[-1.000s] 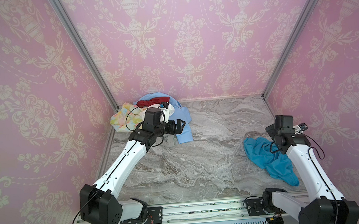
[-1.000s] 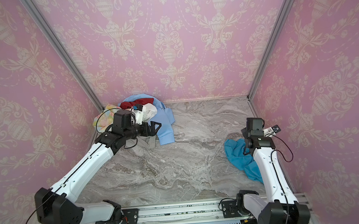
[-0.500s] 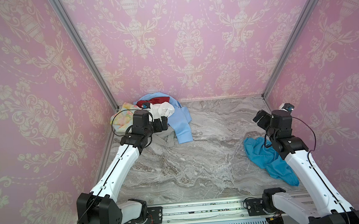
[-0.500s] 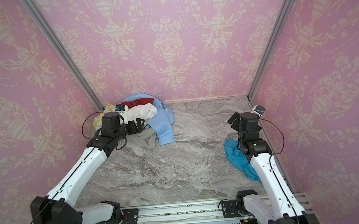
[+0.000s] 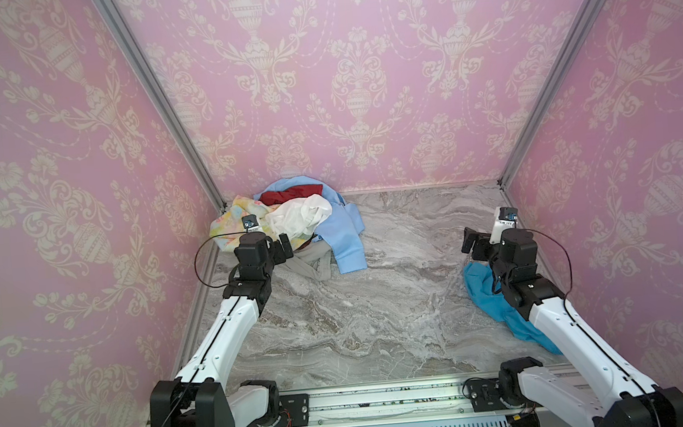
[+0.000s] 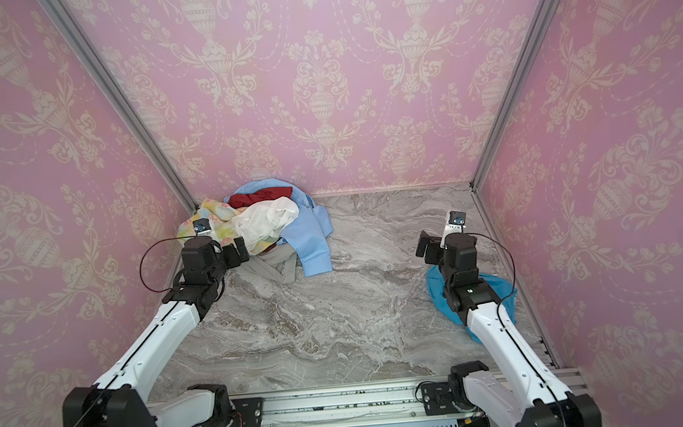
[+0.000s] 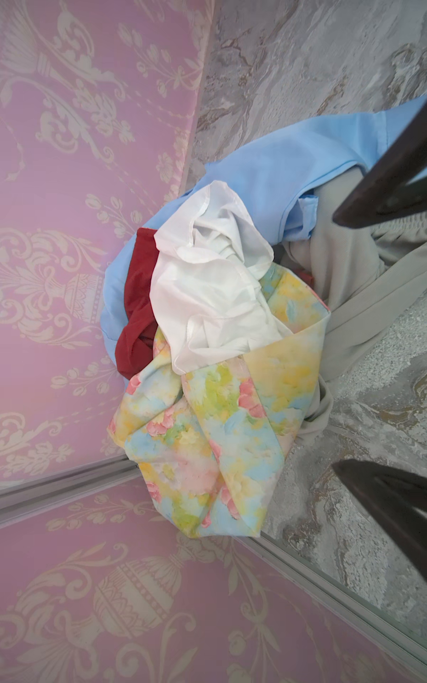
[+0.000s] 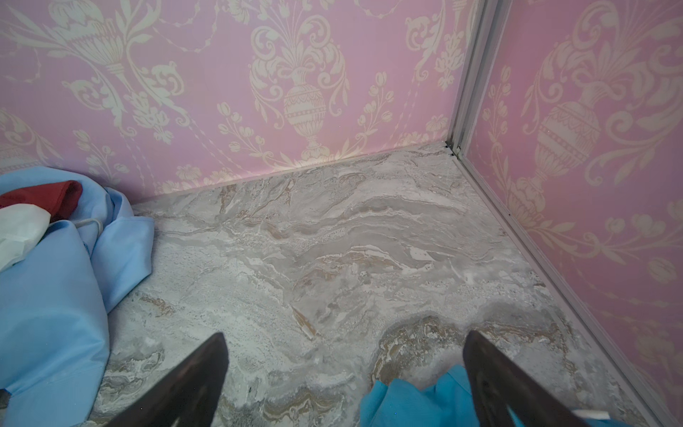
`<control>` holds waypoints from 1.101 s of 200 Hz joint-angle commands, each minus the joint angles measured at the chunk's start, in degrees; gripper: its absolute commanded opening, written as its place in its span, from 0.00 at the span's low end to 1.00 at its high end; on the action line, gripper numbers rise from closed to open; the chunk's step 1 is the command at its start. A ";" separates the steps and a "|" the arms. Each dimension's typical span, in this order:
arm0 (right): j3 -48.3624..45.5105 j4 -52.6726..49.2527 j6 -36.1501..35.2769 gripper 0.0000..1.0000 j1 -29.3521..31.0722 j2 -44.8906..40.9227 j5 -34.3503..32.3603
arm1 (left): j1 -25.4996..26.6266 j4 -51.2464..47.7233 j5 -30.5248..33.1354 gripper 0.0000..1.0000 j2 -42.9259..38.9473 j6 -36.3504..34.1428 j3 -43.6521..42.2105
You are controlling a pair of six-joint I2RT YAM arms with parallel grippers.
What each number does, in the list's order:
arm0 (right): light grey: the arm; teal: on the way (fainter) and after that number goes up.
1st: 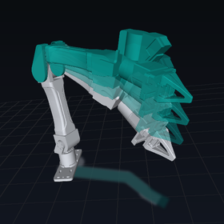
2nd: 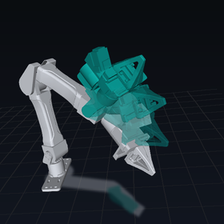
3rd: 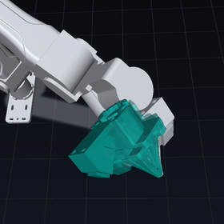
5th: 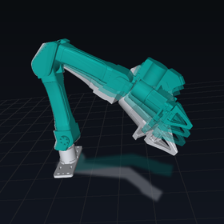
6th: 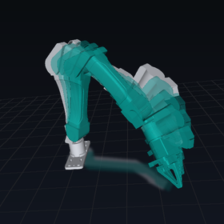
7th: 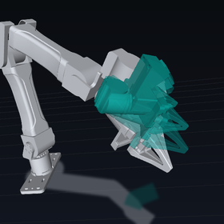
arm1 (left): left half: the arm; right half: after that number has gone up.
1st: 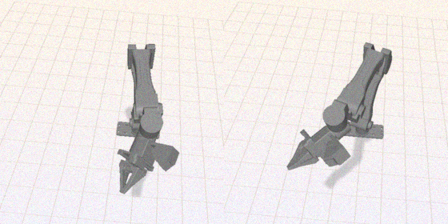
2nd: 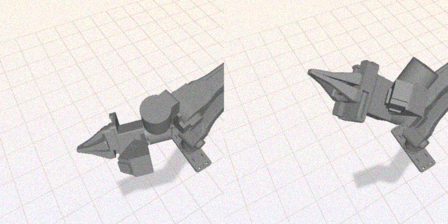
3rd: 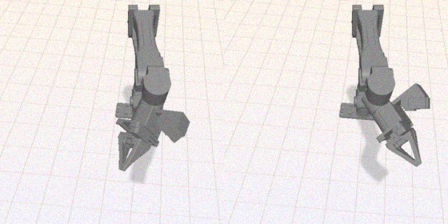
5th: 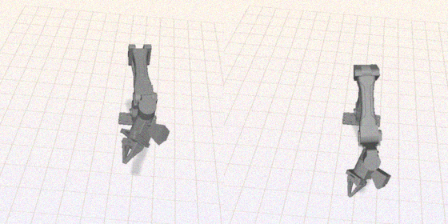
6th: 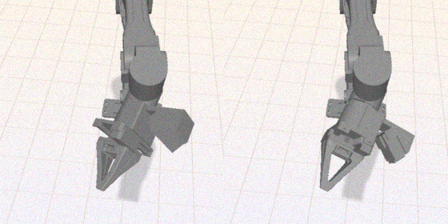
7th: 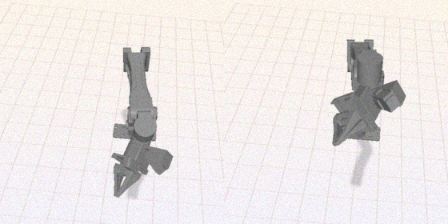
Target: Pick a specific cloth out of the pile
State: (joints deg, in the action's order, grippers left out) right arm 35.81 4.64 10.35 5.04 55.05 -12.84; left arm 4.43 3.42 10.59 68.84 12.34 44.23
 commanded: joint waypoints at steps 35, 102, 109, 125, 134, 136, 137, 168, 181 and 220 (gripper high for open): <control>-6.90 16.84 -3.87 1.00 0.59 5.14 1.26 | -1.05 11.99 4.63 0.99 6.77 -9.43 -6.60; -11.60 27.04 -9.08 1.00 0.59 11.22 -0.35 | -6.27 20.83 3.06 0.99 14.21 -8.44 -10.85; -12.08 28.03 -9.31 1.00 0.50 11.79 -0.60 | -6.76 22.23 2.18 0.99 14.92 -8.09 -11.37; -13.06 29.99 -10.04 1.00 0.46 13.06 -0.52 | -7.73 26.01 -0.11 0.99 16.41 -7.77 -12.73; -13.63 31.40 -10.19 1.00 0.49 13.97 -0.43 | -8.13 28.22 -0.93 0.99 17.19 -7.46 -13.51; -13.66 31.66 -10.27 1.00 0.43 14.13 -0.39 | -8.23 28.57 -1.12 0.99 17.38 -7.32 -13.63; -13.70 31.70 -10.31 1.00 0.42 14.21 -0.36 | -8.26 28.70 -1.24 0.99 17.47 -7.28 -13.72; -13.85 33.95 -11.14 1.00 0.41 17.29 0.61 | -8.30 31.81 -4.00 0.99 18.84 -7.39 -14.41; -13.79 34.95 -11.14 1.00 0.29 18.69 1.50 | -8.37 32.93 -5.22 0.99 19.21 -7.71 -14.89; -13.76 37.04 -11.19 1.00 0.02 22.08 3.57 | -8.22 40.63 -7.30 0.99 21.10 -8.55 -18.25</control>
State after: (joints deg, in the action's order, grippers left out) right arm 22.63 38.37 -0.03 5.02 75.50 -10.79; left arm -3.60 38.28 6.22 88.60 4.12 28.25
